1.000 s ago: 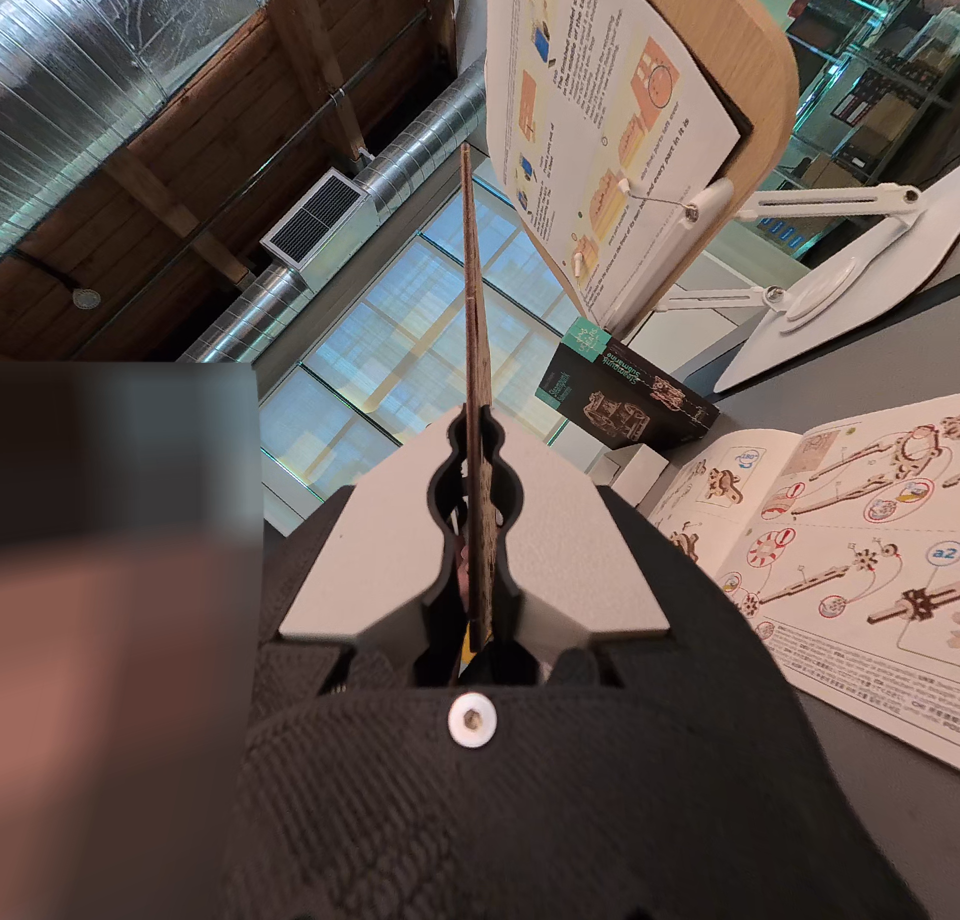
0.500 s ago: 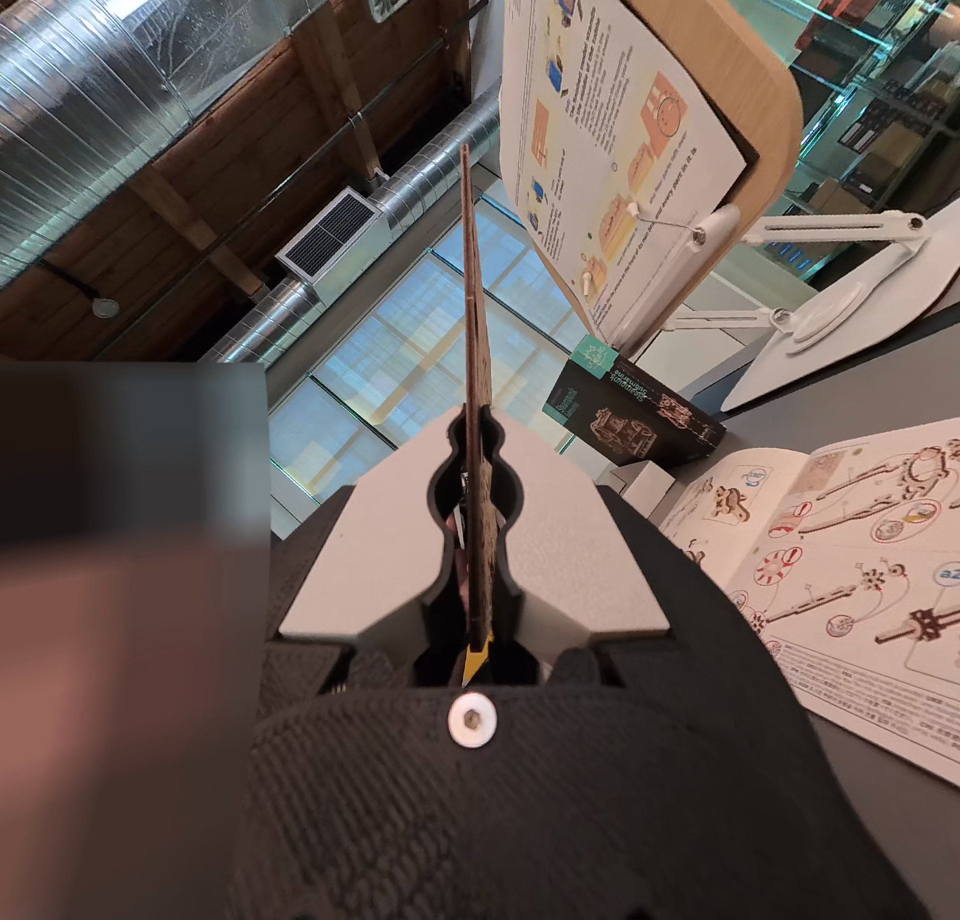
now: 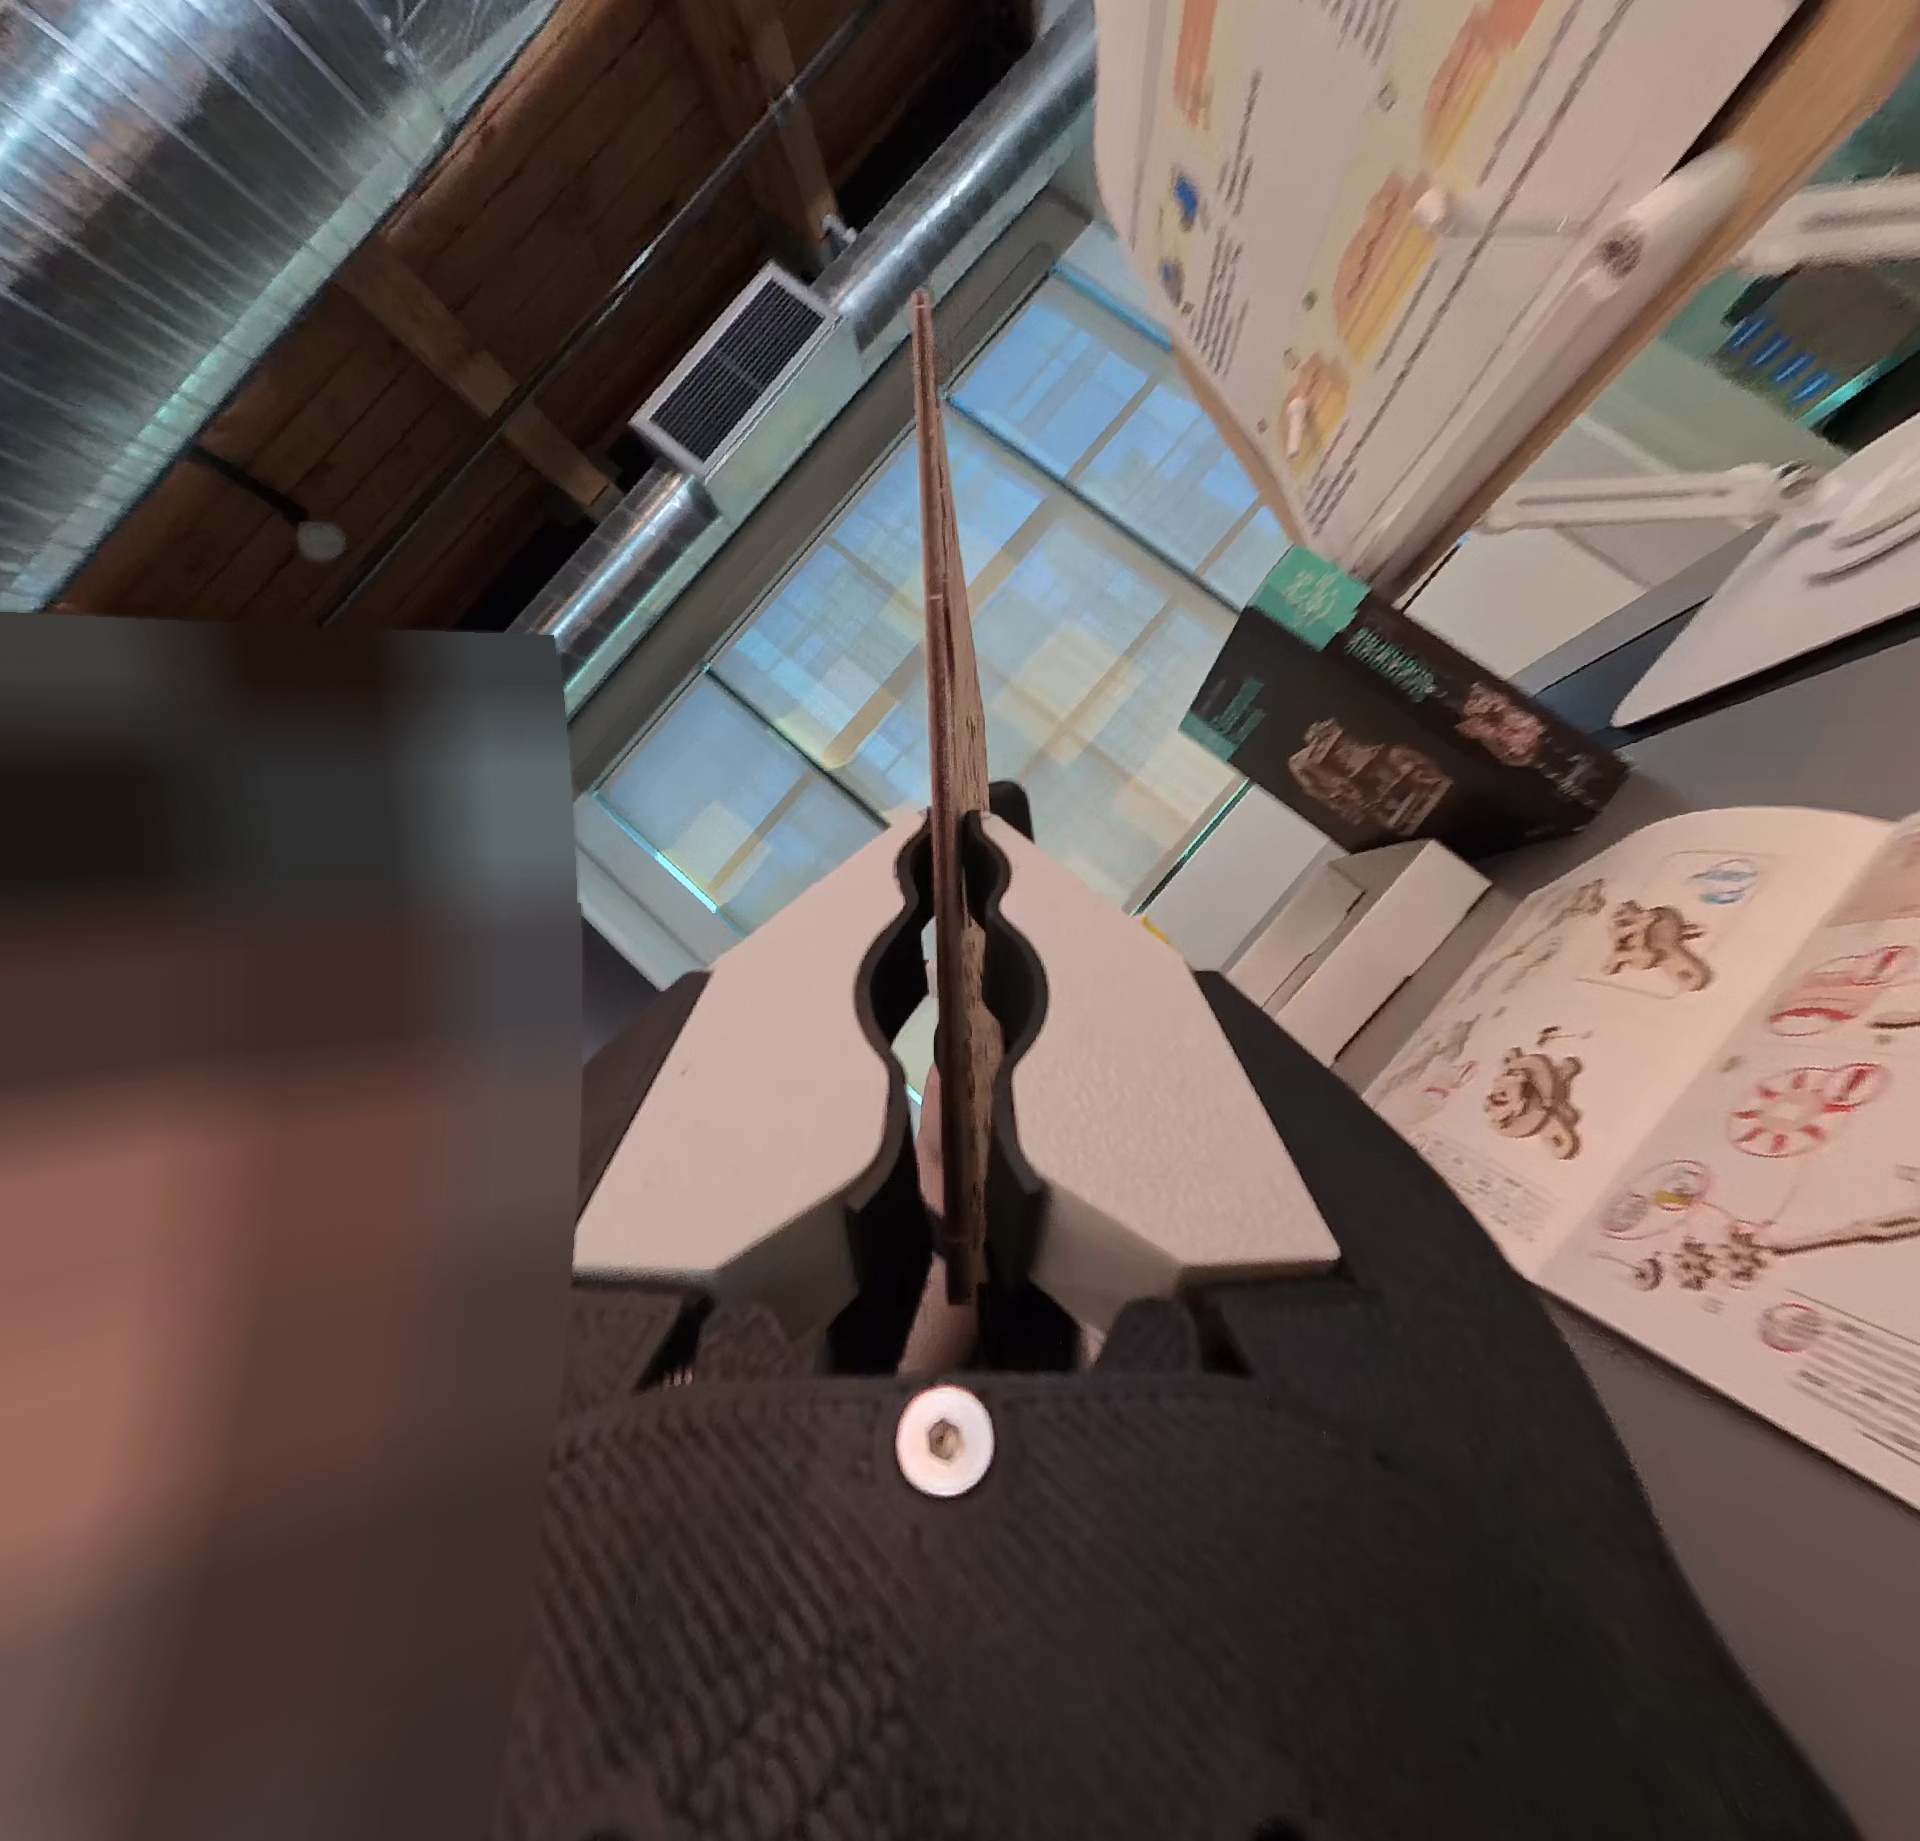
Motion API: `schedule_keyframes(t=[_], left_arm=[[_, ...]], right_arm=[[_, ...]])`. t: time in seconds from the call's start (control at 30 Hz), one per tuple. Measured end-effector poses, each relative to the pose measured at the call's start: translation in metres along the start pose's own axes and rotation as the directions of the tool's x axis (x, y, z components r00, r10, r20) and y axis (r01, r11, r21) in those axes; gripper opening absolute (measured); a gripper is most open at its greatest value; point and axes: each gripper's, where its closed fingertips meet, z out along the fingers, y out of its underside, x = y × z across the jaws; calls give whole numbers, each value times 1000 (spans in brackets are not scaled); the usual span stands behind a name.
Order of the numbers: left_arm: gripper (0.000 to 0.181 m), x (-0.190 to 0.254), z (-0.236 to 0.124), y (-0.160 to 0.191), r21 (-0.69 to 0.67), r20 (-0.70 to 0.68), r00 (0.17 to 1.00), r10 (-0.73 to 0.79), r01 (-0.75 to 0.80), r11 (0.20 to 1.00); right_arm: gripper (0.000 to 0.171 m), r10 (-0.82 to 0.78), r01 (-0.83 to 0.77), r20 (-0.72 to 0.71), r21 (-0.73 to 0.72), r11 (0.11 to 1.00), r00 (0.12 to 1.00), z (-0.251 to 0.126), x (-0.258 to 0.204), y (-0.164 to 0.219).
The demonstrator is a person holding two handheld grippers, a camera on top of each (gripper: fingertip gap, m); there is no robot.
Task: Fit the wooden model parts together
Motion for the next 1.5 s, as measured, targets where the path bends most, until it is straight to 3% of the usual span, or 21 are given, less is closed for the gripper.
schedule_keyframes(t=[0.07, 0.3, 0.67, 0.77, 0.97, 1.2, 1.3, 1.5], left_arm=[[2, 10, 1, 5, -31, -65, 998, 7, -9, 999], [1, 18, -9, -5, -10, -134, 990, -45, 44, 999], [0, 7, -20, -13, 13, -83, 996, -31, 32, 999], [0, 4, -31, -28, 82, -54, 998, -17, 21, 996], [0, -4, -93, -85, 419, -12, 1000, -6, 10, 908], [0, -7, -131, -108, 597, -56, 998, -38, 64, 800], [0, -7, -139, -112, 638, -77, 996, -43, 82, 766], [0, -10, -132, -108, 626, -92, 994, -62, 107, 772]], right_arm=[[2, -9, 9, -5, -34, 999, 1000, 3, 1, 7], [7, -44, 44, 0, -104, 994, 999, 3, 0, 6], [8, -55, 50, -49, -87, 995, 997, -6, 10, -7], [10, -53, 48, -58, -88, 995, 997, -6, 12, -6], [9, 0, -1, -33, -49, 999, 999, -8, 11, -11], [7, 51, -52, -13, -20, 998, 999, -9, 12, -14], [7, 51, -52, -14, -24, 998, 999, -9, 12, -13], [8, 57, -57, -9, -47, 997, 998, -6, 11, -8]])
